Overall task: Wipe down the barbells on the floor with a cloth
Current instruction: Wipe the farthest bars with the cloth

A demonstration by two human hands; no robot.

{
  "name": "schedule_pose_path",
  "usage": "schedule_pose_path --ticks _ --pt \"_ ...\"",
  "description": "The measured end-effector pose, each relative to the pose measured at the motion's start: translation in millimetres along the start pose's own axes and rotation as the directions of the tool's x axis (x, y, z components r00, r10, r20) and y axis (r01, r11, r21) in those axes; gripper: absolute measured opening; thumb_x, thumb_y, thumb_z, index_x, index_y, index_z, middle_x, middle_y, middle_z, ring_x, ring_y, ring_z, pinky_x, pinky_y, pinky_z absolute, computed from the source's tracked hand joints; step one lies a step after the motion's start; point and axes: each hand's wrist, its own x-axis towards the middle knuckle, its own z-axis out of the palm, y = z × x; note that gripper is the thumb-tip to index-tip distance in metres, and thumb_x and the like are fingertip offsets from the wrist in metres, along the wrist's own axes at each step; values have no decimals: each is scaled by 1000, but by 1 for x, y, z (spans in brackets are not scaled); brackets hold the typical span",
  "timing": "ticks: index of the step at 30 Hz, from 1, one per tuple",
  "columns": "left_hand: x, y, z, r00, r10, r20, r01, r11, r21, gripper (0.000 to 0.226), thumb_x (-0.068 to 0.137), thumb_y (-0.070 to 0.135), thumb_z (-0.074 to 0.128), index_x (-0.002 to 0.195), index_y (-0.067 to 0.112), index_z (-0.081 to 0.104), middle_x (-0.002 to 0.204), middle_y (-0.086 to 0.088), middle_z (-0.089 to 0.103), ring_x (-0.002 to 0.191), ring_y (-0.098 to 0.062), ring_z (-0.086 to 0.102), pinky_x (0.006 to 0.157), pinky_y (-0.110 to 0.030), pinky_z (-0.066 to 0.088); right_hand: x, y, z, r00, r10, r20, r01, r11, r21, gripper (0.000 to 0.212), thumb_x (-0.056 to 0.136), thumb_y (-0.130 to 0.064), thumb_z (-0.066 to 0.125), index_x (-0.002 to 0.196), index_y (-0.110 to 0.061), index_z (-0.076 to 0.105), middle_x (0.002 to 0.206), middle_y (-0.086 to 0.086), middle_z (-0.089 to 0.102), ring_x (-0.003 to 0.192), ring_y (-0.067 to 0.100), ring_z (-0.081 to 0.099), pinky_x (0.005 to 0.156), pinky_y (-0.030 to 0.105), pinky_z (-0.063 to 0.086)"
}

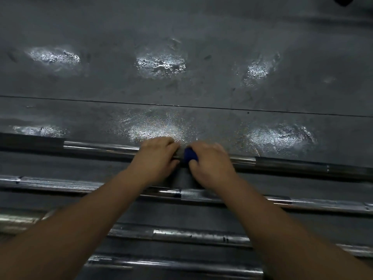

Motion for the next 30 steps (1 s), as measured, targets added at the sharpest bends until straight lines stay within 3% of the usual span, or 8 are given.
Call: schedule_pose_path --ticks 3,8,15,18,21,24,27,30 --pt "-20 5 7 1000 1 -12 -1 1000 -2 33 93 44 44 114 24 59 107 2 67 98 -25 60 87 -37 43 -22 26 -6 1000 11 3 -11 998 -70 40 78 -42 40 112 -32 57 105 -6 66 99 21 59 99 39 33" --pt "-32 3 -2 999 36 4 -36 998 -51 26 94 44 58 116 31 59 108 8 66 100 -20 58 83 -33 42 -59 43 3 958 258 -122 -273 954 -125 39 74 -40 38 104 -29 60 101 0 64 93 28 56 91 40 35" --pt "-36 -6 11 995 75 -62 -82 990 -116 31 94 42 61 123 30 61 111 8 66 103 -20 57 89 -39 38 -48 25 6 999 16 -34 -20 994 -106 48 77 -42 34 120 -34 54 111 -7 61 103 22 56 99 43 35" --pt "-25 -13 6 995 89 -36 -91 993 -78 39 93 51 49 124 32 64 111 7 64 106 -21 54 93 -40 36 -59 75 -7 978 142 -155 -154 986 -65 45 75 -40 36 110 -30 62 99 -1 67 92 27 61 88 40 41" --pt "0 -19 -8 1000 24 1 -23 996 -82 43 95 57 49 128 33 65 120 2 61 114 -25 48 99 -41 36 -59 91 -14 925 291 -243 -303 953 -10 42 77 -36 35 107 -27 64 96 2 65 92 29 58 90 42 41" --pt "17 -15 -15 998 -39 -49 36 997 -65 36 96 49 55 121 26 67 113 -2 63 107 -26 51 93 -41 43 -37 37 -7 967 170 -188 -172 985 4 41 78 -31 42 114 -27 60 112 -1 63 108 27 54 102 47 36" --pt "17 -6 -1 993 12 -118 -12 1000 3 33 93 39 59 119 19 64 113 -5 64 105 -27 53 92 -43 46 -15 1 0 998 -30 -46 27 997 -72 54 84 -30 48 137 -33 44 143 -8 47 135 20 39 115 46 16" --pt "11 -13 14 990 45 -137 -36 997 62 67 82 39 72 140 13 50 133 -9 57 122 -32 50 109 -48 37 -4 41 -15 989 99 -105 -105 993 -53 43 80 -32 43 122 -37 46 119 -5 62 114 20 56 114 49 17"
